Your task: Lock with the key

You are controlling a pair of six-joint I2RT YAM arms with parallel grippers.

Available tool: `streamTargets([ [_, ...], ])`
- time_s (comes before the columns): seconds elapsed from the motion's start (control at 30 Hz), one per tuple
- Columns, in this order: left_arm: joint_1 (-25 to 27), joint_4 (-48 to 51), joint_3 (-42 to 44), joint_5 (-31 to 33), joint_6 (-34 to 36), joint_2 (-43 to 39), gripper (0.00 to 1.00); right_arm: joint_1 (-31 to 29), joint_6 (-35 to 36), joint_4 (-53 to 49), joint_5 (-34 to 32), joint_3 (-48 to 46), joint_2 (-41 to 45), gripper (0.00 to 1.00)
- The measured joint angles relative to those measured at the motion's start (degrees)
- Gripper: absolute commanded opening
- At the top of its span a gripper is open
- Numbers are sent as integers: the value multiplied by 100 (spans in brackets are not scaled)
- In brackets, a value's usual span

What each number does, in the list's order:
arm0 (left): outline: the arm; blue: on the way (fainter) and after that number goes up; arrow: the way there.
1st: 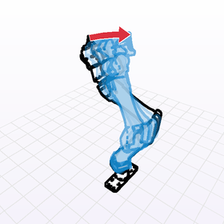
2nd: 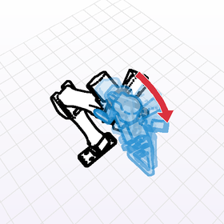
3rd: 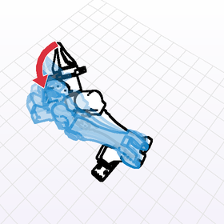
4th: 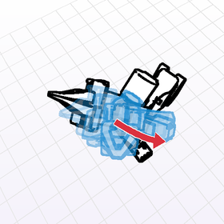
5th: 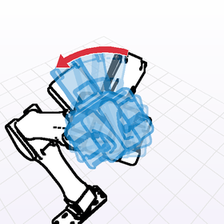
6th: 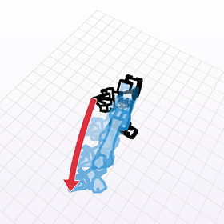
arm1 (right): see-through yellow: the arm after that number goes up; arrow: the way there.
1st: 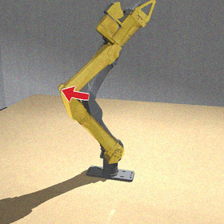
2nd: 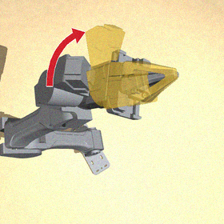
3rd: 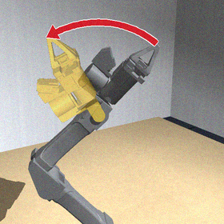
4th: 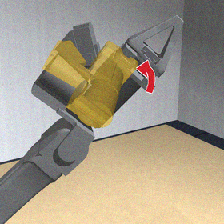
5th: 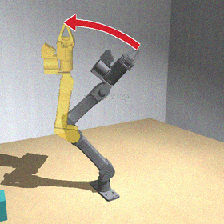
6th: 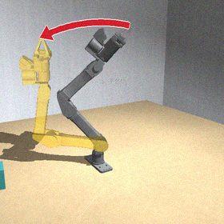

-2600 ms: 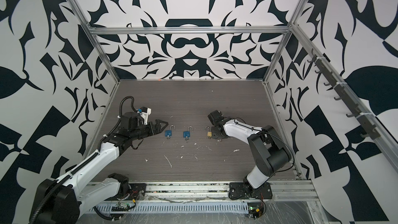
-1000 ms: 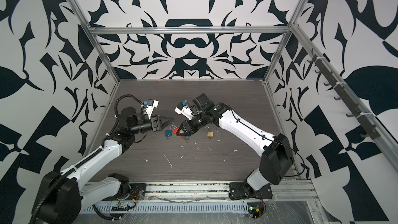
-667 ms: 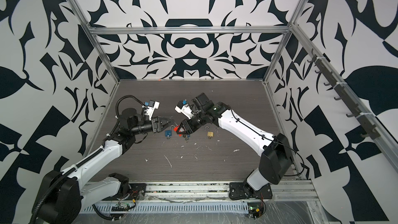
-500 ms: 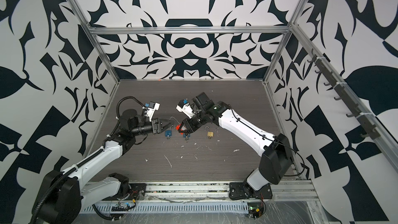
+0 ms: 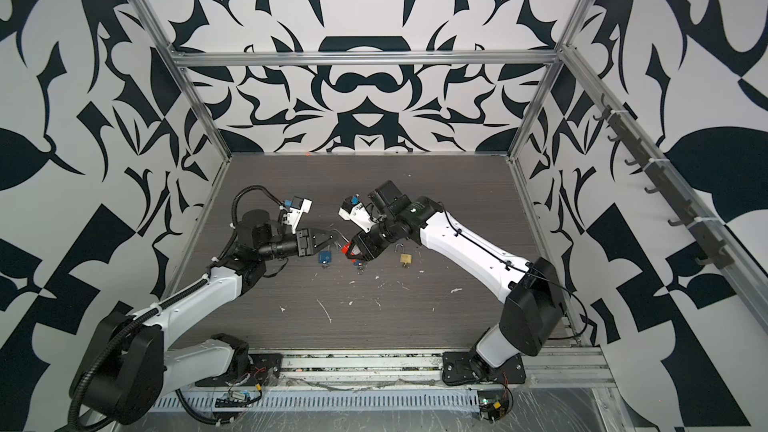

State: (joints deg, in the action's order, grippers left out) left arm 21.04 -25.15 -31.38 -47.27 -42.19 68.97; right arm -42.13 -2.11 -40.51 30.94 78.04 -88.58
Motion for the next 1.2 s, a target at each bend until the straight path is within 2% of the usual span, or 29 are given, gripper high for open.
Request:
streamTargets([
  [0.47, 11, -175, -15, -31, -175, 118, 29, -114, 61, 2, -431, 164, -459, 0],
  [0.93, 26, -343, -22, -20, -245, 264, 30, -203, 125, 195, -859, 44, -63, 0],
  [1.2, 46, -717, -22, 37, -457, 350, 33, -249, 229, 219, -885, -28, -20, 0],
])
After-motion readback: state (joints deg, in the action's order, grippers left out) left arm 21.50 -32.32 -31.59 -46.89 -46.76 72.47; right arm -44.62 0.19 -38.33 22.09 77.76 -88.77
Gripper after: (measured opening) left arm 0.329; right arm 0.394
